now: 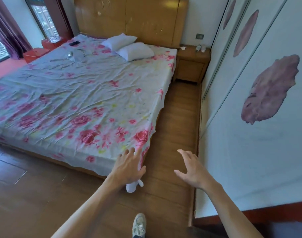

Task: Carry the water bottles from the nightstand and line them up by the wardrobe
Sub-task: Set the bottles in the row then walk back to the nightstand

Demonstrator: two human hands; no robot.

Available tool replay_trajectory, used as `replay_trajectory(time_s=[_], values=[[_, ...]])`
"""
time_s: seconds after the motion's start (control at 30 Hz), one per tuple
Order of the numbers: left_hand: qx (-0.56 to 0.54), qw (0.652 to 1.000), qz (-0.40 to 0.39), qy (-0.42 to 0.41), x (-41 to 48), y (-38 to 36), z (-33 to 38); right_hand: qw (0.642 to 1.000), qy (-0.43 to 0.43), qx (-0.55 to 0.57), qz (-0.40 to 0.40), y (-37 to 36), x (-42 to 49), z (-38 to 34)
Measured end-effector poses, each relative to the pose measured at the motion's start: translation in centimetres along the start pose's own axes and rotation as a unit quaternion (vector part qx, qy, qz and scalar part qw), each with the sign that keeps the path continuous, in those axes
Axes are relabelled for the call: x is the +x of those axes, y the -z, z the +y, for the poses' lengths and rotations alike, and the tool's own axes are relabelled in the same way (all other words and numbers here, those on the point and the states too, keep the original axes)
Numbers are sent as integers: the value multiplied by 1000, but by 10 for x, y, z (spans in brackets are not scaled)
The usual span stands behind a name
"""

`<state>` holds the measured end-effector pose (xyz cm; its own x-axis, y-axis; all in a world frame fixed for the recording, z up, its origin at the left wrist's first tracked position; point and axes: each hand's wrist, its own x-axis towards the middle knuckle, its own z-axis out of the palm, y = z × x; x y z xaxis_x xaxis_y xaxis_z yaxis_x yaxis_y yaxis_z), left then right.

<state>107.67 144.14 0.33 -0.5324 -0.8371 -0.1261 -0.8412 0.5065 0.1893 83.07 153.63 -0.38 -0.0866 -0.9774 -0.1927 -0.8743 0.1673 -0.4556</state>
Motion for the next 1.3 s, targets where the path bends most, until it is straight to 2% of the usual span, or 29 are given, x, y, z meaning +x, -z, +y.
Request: replay_trajectory(time_s=[0.2, 0.43, 0.93, 1.3], values=[[-16, 999, -7, -36, 63, 13, -28, 999, -24, 12, 26, 12, 45, -15], [-23, 999, -9, -42, 128, 17, -36, 997, -62, 38, 41, 24, 75, -2], [9, 999, 17, -39, 309, 34, 23, 998, -64, 26, 8, 98, 221, 96], [36, 997, -2, -65, 403, 39, 57, 997, -81, -3, 14, 143, 287, 146]])
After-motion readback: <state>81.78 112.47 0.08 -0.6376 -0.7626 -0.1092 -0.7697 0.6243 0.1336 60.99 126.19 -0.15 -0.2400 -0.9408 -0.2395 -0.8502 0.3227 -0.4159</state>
